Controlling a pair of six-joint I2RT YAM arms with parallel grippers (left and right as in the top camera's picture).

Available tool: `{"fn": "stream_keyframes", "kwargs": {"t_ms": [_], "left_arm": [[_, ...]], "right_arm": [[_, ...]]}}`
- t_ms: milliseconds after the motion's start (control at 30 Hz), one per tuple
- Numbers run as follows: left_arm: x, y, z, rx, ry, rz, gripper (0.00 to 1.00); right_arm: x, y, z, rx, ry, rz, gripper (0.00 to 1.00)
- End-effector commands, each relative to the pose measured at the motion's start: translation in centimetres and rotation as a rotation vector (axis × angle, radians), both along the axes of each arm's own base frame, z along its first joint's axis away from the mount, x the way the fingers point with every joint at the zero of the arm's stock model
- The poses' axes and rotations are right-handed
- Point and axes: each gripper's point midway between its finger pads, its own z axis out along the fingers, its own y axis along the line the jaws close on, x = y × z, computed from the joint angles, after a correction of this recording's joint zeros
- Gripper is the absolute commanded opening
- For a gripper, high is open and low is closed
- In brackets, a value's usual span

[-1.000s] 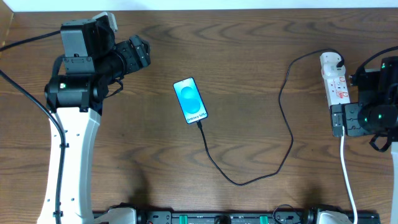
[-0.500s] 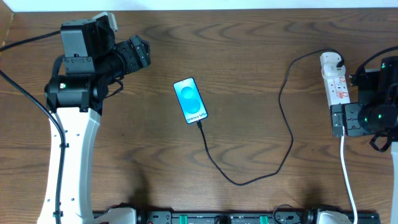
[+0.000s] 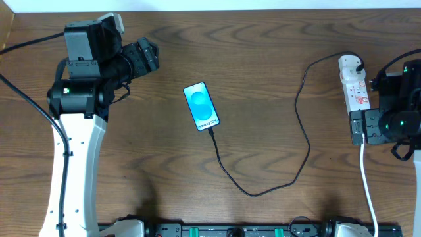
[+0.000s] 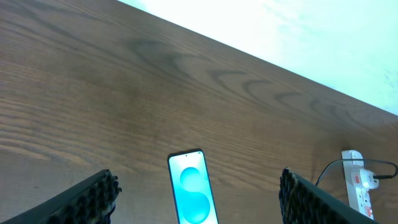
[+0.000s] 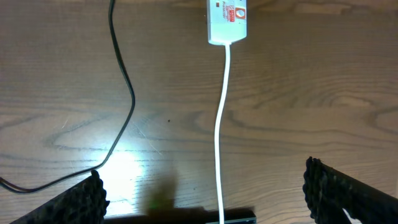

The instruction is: Plug charger to phone and switch on socket

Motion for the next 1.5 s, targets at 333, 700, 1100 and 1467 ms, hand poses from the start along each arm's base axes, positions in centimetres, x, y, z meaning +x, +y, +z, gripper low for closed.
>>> {"fn": "stream_keyframes", "kwargs": {"t_ms": [333, 700, 1100, 1467], "left_arm": [[0.1, 0.2, 0.0, 0.010, -0.002, 0.009, 0.85], [0.1, 0.2, 0.0, 0.010, -0.002, 0.009, 0.84], [0.1, 0.2, 0.0, 0.010, -0.002, 0.009, 0.85], [0.1, 0.2, 0.0, 0.010, -0.002, 0.009, 0.85]], "right_arm": [[0.0, -0.2, 0.2, -0.015, -0.001, 0.007, 0.99], [0.2, -0.1, 0.2, -0.015, -0.011, 0.008, 0.99], [1.5, 1.5, 0.9, 0.002, -0.504, 0.065, 0.99], [0.8, 2.9, -1.8, -0.022, -0.876, 0.123, 0.99]]}}
